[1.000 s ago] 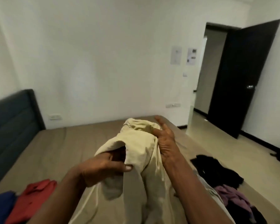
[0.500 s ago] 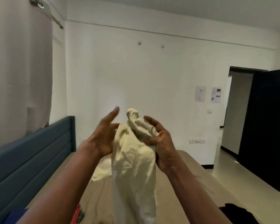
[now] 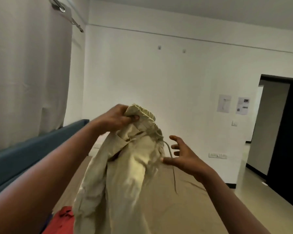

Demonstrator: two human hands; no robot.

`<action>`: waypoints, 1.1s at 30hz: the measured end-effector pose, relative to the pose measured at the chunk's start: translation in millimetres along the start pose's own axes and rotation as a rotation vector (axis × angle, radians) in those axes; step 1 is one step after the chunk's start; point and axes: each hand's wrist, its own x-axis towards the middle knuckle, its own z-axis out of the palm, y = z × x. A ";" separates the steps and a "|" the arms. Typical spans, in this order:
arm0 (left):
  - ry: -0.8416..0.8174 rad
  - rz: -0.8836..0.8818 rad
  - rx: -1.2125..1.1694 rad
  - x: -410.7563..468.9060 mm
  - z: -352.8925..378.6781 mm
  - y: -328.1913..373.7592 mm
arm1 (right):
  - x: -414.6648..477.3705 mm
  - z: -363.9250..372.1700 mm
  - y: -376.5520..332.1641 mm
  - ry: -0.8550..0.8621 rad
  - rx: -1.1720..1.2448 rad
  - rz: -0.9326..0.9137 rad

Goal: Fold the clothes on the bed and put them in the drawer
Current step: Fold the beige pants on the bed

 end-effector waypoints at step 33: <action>0.268 0.449 1.059 -45.0 -119.6 43.1 | 104.0 -94.8 -75.7 0.413 -0.985 -1.390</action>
